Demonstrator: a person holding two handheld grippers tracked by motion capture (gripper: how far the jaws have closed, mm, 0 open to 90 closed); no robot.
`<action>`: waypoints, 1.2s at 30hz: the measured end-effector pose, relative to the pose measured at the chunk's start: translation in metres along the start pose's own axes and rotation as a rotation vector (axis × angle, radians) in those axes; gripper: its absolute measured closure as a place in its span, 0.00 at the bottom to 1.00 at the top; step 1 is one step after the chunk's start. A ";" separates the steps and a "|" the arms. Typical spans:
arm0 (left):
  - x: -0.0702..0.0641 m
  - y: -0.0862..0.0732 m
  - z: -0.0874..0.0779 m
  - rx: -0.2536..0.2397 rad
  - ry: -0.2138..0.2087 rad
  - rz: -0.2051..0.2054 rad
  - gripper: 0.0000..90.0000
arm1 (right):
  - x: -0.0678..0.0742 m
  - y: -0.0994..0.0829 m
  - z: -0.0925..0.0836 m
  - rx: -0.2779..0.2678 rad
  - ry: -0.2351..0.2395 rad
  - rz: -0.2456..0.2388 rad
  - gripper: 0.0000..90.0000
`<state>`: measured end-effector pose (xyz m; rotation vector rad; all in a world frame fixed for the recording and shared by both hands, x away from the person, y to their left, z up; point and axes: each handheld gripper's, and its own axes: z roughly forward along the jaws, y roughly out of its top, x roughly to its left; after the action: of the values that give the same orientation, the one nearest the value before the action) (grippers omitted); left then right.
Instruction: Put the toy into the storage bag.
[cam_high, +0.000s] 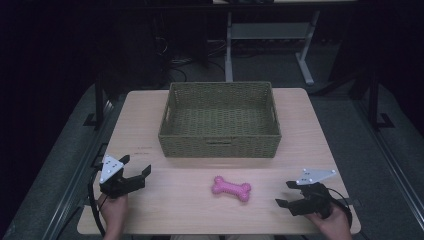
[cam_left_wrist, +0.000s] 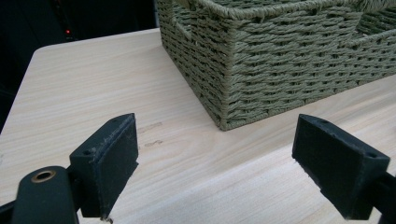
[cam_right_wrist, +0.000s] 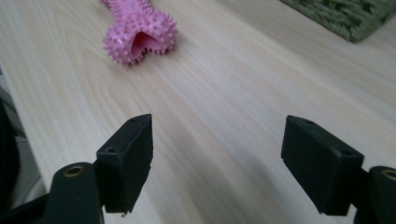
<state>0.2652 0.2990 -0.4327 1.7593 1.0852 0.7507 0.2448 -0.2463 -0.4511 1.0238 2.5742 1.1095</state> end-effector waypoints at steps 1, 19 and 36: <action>0.000 0.000 0.001 0.006 -0.001 0.004 0.15 | 0.000 0.004 0.002 0.008 0.012 -0.009 0.27; 0.003 -0.002 0.005 0.014 -0.001 -0.001 0.15 | -0.003 0.046 0.025 0.136 0.095 -0.067 0.24; 0.004 -0.002 0.005 0.008 -0.001 -0.005 0.15 | 0.001 0.075 0.032 0.182 0.136 -0.120 0.22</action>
<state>0.2699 0.3011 -0.4361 1.7624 1.0930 0.7433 0.2960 -0.1901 -0.4223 0.8411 2.8468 0.9607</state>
